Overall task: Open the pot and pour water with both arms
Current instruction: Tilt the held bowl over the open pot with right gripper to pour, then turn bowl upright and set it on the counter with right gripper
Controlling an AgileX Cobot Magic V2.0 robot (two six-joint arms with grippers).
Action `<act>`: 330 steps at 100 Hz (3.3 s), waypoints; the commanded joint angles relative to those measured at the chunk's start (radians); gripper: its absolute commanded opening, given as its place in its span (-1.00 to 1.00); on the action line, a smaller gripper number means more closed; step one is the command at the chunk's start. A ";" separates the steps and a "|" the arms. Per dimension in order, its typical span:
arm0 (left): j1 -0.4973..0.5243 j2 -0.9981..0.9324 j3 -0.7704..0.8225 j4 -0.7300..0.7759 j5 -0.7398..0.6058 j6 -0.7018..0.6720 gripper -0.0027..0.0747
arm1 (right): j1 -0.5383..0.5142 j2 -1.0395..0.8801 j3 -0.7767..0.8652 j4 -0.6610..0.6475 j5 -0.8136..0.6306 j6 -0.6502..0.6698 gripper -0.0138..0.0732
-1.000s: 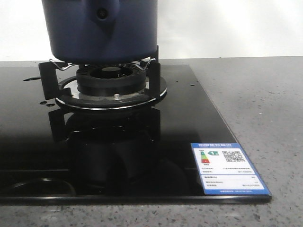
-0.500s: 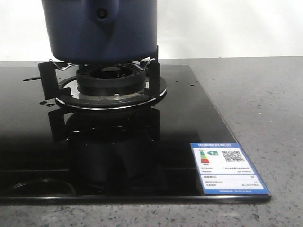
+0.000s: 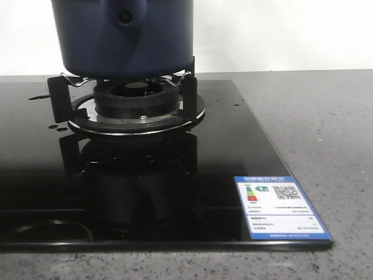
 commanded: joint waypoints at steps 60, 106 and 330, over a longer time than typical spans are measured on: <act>-0.033 -0.017 -0.033 -0.054 0.022 0.000 -0.17 | 0.082 -0.061 -0.011 -0.719 -0.181 0.237 -0.77; -0.057 -0.017 -0.033 -0.051 0.007 0.004 -0.17 | 0.097 -0.065 -0.011 -0.992 -0.235 0.278 -0.77; -0.286 0.341 -0.307 -0.062 0.196 0.042 -0.17 | -0.725 -0.509 0.836 0.721 0.312 -0.049 0.20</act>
